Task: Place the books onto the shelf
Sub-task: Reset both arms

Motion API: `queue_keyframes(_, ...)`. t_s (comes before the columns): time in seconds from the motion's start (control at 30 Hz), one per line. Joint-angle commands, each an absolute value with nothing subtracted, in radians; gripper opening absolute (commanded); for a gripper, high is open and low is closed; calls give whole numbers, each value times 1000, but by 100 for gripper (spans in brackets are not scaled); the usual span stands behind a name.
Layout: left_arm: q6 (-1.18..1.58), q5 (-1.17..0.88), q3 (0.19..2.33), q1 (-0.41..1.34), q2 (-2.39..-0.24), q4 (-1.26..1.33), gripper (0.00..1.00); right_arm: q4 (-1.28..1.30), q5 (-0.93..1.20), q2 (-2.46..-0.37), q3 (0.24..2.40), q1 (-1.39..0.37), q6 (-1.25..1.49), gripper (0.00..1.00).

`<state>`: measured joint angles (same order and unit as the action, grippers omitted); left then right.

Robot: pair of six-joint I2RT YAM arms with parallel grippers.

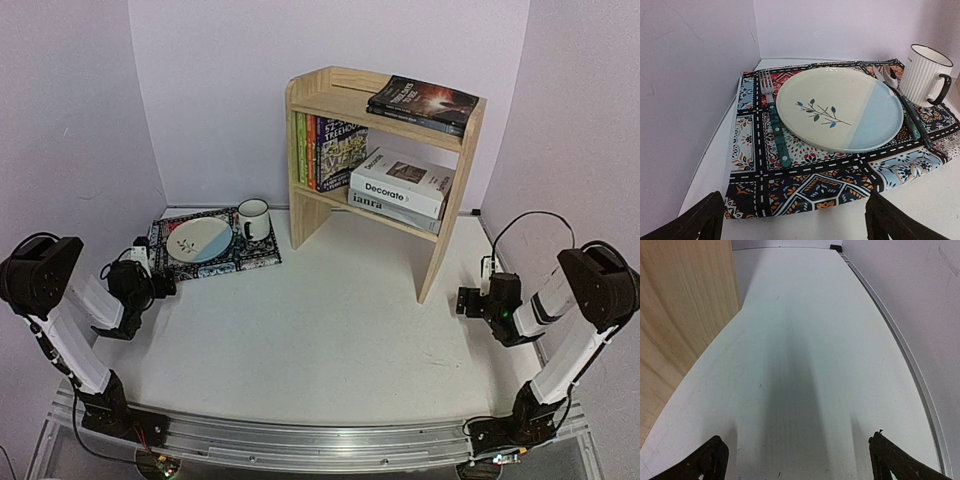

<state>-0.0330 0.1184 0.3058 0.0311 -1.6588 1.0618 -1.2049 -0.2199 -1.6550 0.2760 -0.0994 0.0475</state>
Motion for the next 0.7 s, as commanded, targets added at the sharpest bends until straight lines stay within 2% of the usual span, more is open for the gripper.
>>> queue_keyframes(0.0, -28, 80, 319, 29, -1661, 1141, 100, -1213, -216, -1657, 294, -96, 35, 98)
queue_keyframes(0.07, -29, 78, 318, 29, -1662, 1141, 97, -1212, -217, -1657, 293, -96, 35, 98)
queue_keyframes(0.67, -21, 101, 318, 31, -1661, 1141, 100, -1213, -217, -1657, 293, -95, 35, 98)
